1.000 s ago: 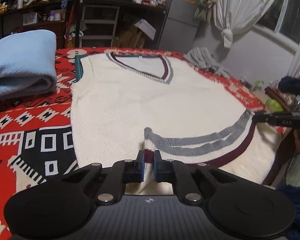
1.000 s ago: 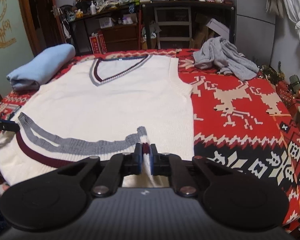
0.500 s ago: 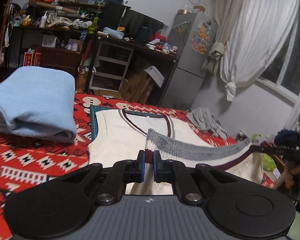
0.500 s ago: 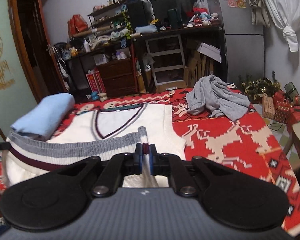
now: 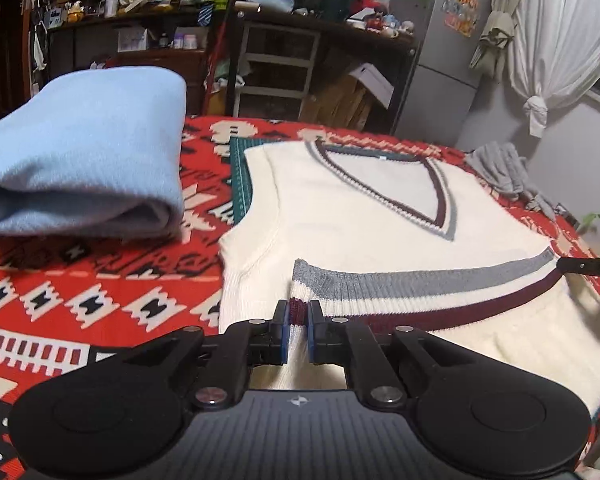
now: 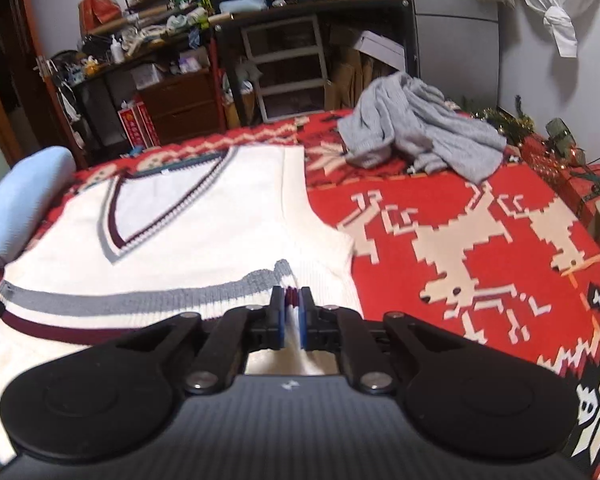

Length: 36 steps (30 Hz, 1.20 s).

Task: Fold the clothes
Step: 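Slide the folded hem further toward the V-neck with both tools, then open both tools to release the folded vest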

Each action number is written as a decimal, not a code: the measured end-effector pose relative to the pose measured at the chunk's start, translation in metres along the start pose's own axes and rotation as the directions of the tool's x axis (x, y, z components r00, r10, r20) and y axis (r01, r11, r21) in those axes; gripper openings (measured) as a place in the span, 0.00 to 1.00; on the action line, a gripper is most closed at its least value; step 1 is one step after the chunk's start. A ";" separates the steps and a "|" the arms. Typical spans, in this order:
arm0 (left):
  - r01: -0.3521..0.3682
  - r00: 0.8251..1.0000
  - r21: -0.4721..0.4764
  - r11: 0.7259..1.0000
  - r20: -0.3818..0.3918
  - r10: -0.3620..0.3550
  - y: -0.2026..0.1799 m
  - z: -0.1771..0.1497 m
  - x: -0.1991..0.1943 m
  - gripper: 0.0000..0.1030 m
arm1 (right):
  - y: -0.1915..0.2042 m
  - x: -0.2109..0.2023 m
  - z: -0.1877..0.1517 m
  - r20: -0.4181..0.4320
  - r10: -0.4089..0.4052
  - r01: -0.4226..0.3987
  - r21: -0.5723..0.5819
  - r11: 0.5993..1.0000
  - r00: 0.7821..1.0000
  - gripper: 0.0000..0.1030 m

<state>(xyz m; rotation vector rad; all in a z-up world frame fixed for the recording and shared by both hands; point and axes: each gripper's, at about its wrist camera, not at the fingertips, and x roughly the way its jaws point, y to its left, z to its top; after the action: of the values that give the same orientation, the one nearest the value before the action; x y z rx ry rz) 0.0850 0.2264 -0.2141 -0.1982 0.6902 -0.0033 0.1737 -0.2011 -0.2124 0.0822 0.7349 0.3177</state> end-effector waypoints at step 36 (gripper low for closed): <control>0.027 1.000 0.285 0.958 0.008 -0.031 -0.092 -0.078 -0.041 1.00 | 0.063 -0.073 -0.092 0.007 0.032 -0.029 -0.244 0.969 0.999 1.00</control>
<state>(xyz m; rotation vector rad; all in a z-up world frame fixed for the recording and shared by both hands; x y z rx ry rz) 0.0093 0.1246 -0.2299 0.0691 0.6665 -0.1290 0.0450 -0.1670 -0.2219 -0.1378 0.6789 0.4346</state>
